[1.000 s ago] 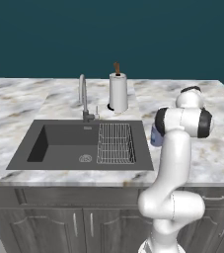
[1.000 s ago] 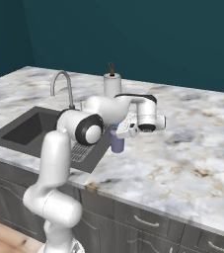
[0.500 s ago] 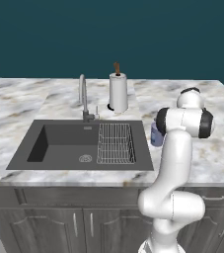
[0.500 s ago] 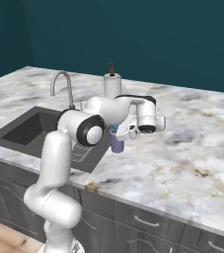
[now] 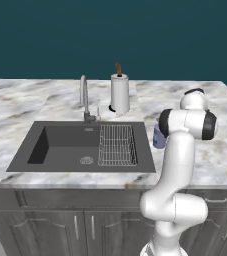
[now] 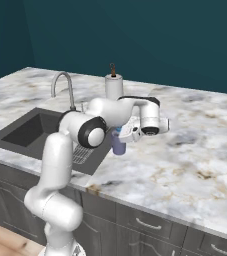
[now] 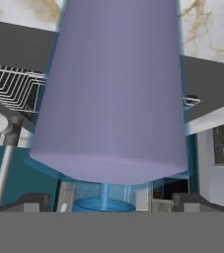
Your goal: Restock the sink supplies by placing the sponge and soap dispenser on the counter and next to the sink. Make sure the soap dispenser is upright.
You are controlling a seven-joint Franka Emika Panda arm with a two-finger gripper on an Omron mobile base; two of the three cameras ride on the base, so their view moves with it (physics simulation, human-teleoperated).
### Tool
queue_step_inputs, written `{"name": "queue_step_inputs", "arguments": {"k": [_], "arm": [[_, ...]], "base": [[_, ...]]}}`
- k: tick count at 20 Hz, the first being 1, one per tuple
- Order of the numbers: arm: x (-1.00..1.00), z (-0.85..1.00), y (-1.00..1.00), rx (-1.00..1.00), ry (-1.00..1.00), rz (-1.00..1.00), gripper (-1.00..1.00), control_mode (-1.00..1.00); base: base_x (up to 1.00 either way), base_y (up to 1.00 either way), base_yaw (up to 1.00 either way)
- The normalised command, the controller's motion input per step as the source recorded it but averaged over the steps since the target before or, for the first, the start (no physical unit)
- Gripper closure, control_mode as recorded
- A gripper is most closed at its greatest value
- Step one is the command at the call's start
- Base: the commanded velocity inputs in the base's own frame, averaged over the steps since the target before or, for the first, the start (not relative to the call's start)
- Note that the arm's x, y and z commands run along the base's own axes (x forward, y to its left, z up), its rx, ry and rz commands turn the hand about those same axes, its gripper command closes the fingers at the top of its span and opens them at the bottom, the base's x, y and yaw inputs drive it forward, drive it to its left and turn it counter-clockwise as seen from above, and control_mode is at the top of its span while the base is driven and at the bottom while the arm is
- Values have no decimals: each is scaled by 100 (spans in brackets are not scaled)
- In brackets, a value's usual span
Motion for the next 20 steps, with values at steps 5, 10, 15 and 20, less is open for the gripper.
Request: {"name": "queue_step_inputs", "arguments": {"k": [5, 10, 15, 20], "arm": [[-1, 1, -37, 0, -5, 0, -100, -100], [-5, 5, -35, 0, -2, 0, -100, -100], [-45, 29, -17, 0, -14, -5, -100, -100], [-67, 67, 0, -7, -26, -11, -100, -100]], "base": [[0, 0, 0], [0, 0, 0], [0, 0, 0], [0, 0, 0]]}}
